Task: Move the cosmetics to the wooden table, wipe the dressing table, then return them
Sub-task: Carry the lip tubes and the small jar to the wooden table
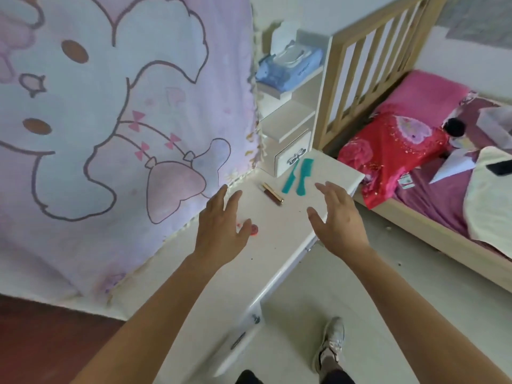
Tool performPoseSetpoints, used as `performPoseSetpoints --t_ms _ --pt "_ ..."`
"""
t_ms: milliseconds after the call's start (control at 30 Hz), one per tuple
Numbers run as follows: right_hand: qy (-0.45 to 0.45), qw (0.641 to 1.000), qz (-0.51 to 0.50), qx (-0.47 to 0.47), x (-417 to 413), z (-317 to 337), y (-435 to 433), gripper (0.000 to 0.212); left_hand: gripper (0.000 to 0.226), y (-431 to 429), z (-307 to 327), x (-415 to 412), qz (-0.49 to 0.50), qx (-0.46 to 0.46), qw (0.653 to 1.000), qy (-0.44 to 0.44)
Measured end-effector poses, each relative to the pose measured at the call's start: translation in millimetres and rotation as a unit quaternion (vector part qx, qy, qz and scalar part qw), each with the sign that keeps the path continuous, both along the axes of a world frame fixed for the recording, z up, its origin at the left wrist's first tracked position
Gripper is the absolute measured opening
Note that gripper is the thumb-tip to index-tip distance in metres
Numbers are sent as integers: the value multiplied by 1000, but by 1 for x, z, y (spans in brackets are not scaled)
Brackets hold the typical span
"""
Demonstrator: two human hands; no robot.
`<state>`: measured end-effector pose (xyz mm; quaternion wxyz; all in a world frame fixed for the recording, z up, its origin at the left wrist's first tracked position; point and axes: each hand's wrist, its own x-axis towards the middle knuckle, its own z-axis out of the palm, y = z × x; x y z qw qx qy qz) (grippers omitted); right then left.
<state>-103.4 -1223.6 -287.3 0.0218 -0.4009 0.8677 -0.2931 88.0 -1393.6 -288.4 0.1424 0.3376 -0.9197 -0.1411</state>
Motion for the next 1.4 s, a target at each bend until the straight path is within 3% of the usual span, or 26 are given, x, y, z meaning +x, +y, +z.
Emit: performPoseSetpoints --t_ms 300,533,867,1033,1200,1300,1400 --pt "-32 987 120 105 -153 -50 -109 51 65 -65 -66 -95 161 88 974 -131" --pt "-50 957 215 189 -233 -79 -181 51 66 -77 -86 -142 244 144 946 -158" --pt "-97 911 267 298 -216 -152 -231 60 66 -96 -151 -136 248 218 913 -238" --pt "-111 890 257 359 -193 -178 -252 73 70 -115 -182 -126 324 242 885 -229" --pt "-51 893 264 361 -165 -205 -274 79 84 -137 -208 -120 345 263 872 -227" --pt "-22 879 293 377 -146 -219 -275 61 79 -142 -219 -123 329 304 864 -231" --pt "-60 856 346 379 -128 -226 -269 36 61 -141 -226 -125 298 301 879 -220"
